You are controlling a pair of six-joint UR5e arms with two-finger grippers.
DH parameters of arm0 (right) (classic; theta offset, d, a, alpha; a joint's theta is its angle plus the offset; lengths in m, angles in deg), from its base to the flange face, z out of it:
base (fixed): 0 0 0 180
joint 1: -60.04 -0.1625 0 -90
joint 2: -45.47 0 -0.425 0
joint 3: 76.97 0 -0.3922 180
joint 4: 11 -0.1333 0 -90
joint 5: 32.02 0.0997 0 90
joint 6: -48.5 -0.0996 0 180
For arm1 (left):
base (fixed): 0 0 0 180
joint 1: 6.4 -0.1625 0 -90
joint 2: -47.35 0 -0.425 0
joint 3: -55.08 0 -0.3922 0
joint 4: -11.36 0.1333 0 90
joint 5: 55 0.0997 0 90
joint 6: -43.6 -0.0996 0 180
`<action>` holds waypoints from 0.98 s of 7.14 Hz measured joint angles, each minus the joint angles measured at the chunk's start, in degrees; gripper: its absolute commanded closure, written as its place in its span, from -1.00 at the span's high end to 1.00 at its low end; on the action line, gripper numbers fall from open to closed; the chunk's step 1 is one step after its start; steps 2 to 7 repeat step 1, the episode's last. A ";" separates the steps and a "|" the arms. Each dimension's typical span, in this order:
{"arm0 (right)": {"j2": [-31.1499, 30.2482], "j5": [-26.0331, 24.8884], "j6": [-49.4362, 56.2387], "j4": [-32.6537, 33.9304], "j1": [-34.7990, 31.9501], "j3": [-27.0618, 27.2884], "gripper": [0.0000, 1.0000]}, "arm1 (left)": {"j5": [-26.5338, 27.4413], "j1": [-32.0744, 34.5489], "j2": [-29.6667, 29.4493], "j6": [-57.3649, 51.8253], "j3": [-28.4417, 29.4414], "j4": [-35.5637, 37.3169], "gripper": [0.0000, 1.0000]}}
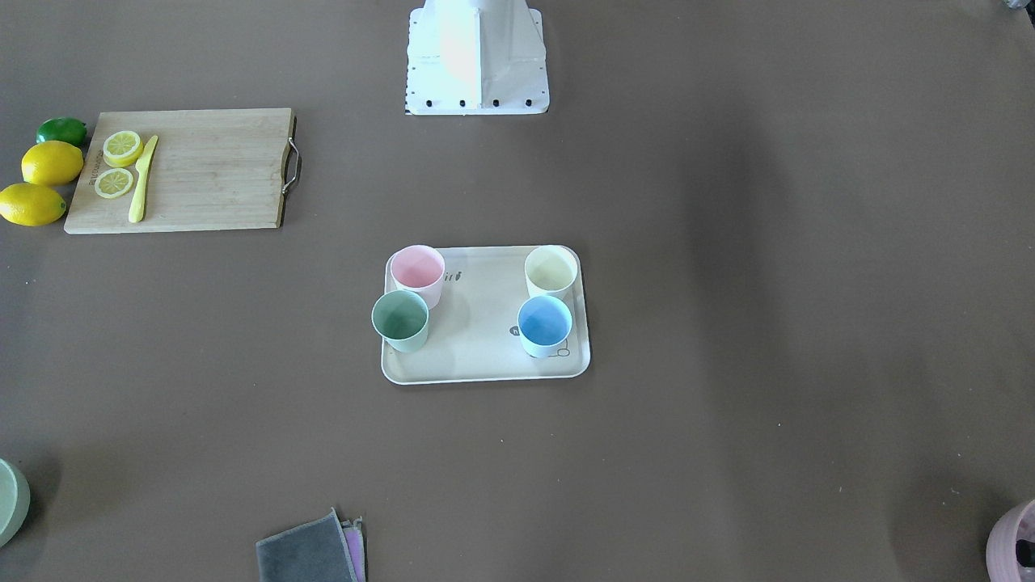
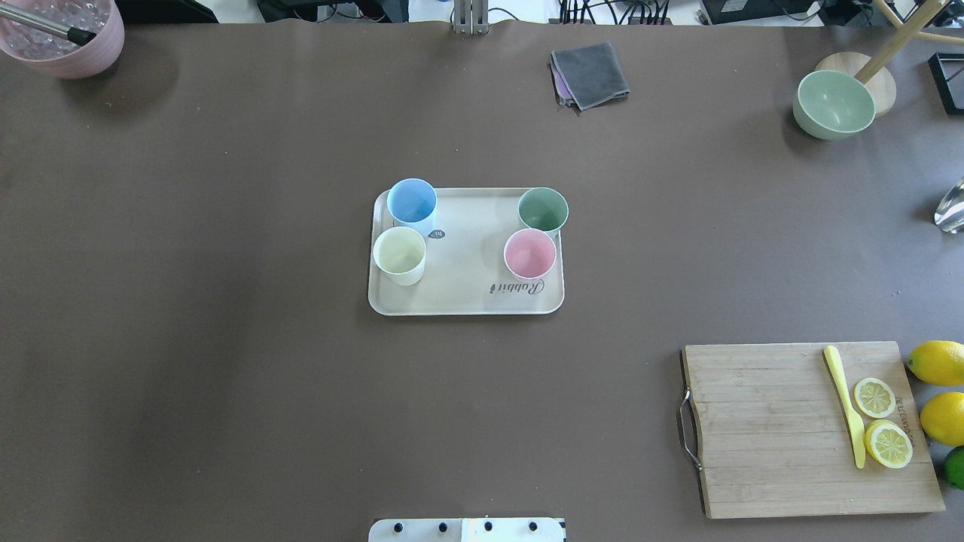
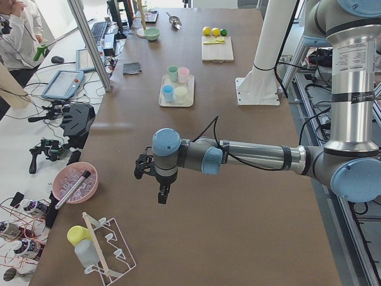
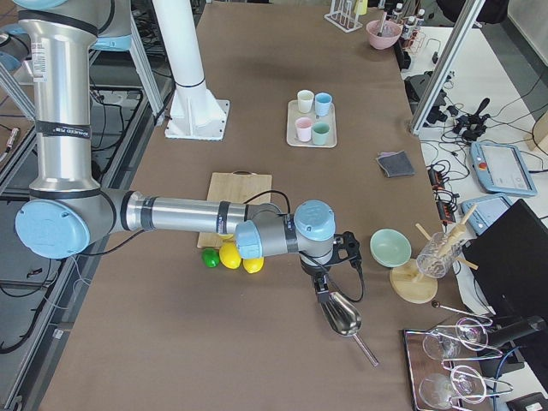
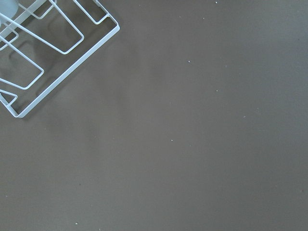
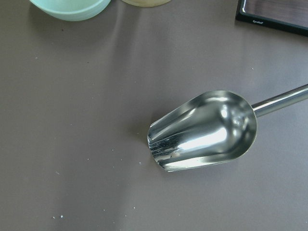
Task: Place all cups on tray
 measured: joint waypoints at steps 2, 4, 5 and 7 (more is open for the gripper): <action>-0.04 -0.04 0.02 -0.19 0.00 -0.12 1.00 | -0.01 0.00 -0.21 0.02 -0.22 0.01 0.96; -0.04 -0.04 0.02 -0.19 0.00 -0.12 1.00 | -0.01 0.00 -0.21 0.02 -0.22 0.01 0.96; -0.04 -0.04 0.02 -0.19 0.00 -0.12 1.00 | -0.01 0.00 -0.21 0.02 -0.22 0.01 0.96; -0.04 -0.04 0.02 -0.19 0.00 -0.12 1.00 | -0.01 0.00 -0.21 0.02 -0.22 0.01 0.96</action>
